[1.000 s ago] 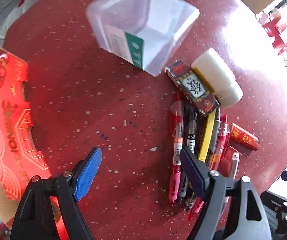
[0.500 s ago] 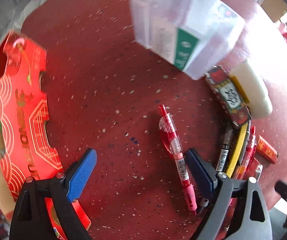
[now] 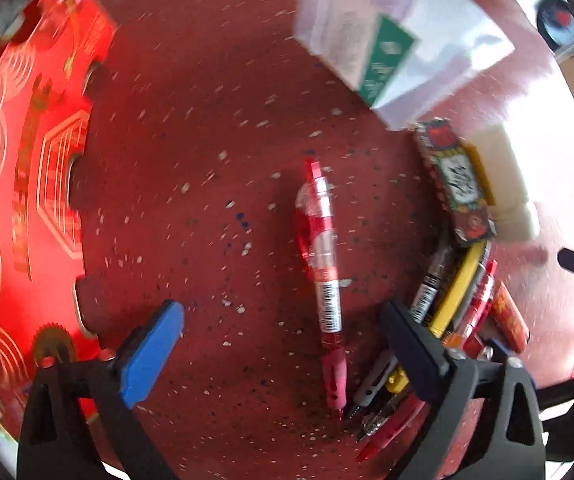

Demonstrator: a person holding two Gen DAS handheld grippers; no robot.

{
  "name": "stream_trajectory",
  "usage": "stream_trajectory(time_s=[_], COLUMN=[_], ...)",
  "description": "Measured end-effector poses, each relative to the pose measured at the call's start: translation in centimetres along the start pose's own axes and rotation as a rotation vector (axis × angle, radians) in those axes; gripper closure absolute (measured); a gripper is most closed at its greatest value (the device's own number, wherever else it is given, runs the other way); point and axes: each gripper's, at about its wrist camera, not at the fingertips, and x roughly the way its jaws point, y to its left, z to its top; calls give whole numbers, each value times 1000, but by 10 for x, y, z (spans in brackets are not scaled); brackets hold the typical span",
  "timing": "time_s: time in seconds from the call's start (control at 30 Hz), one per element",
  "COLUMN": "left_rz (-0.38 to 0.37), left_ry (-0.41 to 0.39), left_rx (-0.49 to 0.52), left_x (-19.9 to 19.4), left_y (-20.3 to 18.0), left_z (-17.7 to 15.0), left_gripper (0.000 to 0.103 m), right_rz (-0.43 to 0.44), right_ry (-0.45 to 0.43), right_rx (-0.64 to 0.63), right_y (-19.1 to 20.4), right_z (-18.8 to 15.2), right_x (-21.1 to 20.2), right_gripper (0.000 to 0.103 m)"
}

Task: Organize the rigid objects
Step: 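Grasp another red pen with the left gripper while the right gripper grasps the red tube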

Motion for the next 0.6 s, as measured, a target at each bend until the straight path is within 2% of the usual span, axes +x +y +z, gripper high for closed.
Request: stream_trajectory(time_s=[0.07,0.23,0.3,0.4,0.43,0.47,0.5,0.53,0.57,0.6], left_rz=[-32,-28,-17,-15,-14,-14,-11,-12,-11,-8], left_ry=[3,-9,-4,20,24,23,21,21,16,9], left_rx=[-55,-78,-84,-45,-16,7,27,44,55,61], left_x=[-2,-19,-24,-36,-41,-48,-53,-58,-65,-72], left_y=[-4,-23,-47,-93,-98,-112,-119,-124,-127,-130], left_z=[0,18,22,35,43,52,58,64,70,78], left_gripper=[0,0,0,2,3,8,13,16,25,36], right_rz=[-14,13,51,63,65,66,66,63,62,53], right_ry=[-13,-37,-34,-29,-25,-22,-23,-24,-19,-10], right_rx=[-52,-88,-84,-83,-79,-77,-78,-84,-85,-79], right_y=[6,26,28,34,37,38,37,43,49,52], right_z=[3,-9,-10,-15,-14,-14,-14,-14,-13,-13], right_x=[-2,-12,-14,-21,-23,-24,-26,-28,-30,-31], right_gripper=[2,16,28,35,37,46,62,70,82,83])
